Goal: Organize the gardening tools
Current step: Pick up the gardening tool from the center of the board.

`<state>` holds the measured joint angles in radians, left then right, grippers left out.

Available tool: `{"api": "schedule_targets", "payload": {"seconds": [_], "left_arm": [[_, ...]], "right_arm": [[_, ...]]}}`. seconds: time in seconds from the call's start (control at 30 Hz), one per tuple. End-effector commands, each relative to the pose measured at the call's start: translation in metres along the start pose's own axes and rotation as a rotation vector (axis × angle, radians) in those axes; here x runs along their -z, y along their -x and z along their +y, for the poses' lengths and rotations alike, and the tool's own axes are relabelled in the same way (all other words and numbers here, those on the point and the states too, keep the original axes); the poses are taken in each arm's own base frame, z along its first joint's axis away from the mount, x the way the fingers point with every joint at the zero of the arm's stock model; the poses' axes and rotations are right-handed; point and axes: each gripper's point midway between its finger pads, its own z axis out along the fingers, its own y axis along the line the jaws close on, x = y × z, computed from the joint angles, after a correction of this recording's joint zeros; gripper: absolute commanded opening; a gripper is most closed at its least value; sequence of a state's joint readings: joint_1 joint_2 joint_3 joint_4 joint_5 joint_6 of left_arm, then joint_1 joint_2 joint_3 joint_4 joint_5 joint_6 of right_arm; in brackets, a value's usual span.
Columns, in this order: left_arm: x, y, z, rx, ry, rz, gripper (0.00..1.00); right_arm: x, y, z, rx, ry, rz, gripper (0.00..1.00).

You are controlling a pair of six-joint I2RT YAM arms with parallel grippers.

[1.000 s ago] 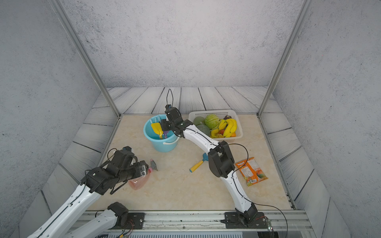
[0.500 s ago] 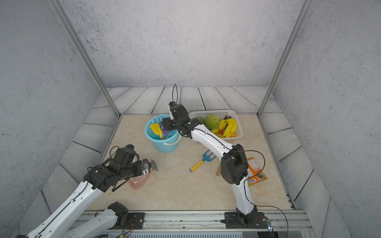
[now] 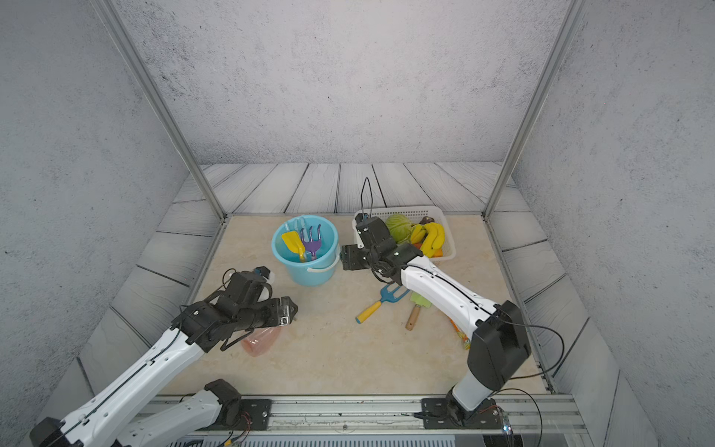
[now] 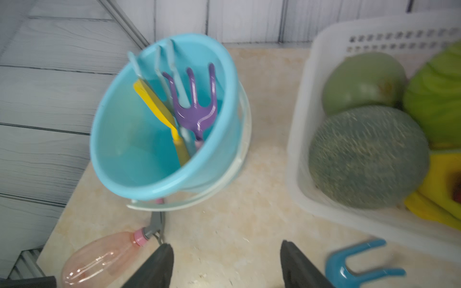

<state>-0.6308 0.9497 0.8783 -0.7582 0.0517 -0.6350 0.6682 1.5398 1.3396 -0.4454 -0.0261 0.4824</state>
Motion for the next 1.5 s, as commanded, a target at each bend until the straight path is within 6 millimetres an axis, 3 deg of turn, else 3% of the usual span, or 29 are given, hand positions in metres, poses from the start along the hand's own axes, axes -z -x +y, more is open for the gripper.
{"api": "schedule_targets", "payload": {"seconds": [0.0, 0.27, 0.43, 0.63, 0.87, 1.03, 1.47], "left_arm": [[-0.004, 0.013, -0.038, -0.07, -0.075, -0.042, 0.85], [-0.052, 0.01, -0.102, -0.232, -0.111, 0.052, 0.89], [-0.087, 0.006, -0.133, -0.304, -0.131, 0.131, 0.91], [-0.133, 0.005, -0.155, -0.363, -0.128, 0.213, 0.92], [-0.178, 0.0, -0.165, -0.423, -0.102, 0.291, 0.83], [-0.204, -0.012, -0.16, -0.444, -0.073, 0.349, 0.79], [-0.232, -0.026, -0.153, -0.461, -0.044, 0.405, 0.75]], "right_arm": [[0.036, -0.018, -0.028, -0.058, -0.072, -0.024, 0.72], [0.087, -0.089, -0.092, -0.152, -0.208, -0.024, 0.73], [0.103, -0.112, -0.115, -0.236, -0.251, -0.031, 0.73], [0.114, -0.134, -0.132, -0.275, -0.307, -0.039, 0.73], [0.113, -0.149, -0.143, -0.285, -0.333, -0.032, 0.73], [0.11, -0.15, -0.145, -0.29, -0.331, -0.047, 0.73], [0.099, -0.146, -0.147, -0.274, -0.329, -0.025, 0.73]]}}
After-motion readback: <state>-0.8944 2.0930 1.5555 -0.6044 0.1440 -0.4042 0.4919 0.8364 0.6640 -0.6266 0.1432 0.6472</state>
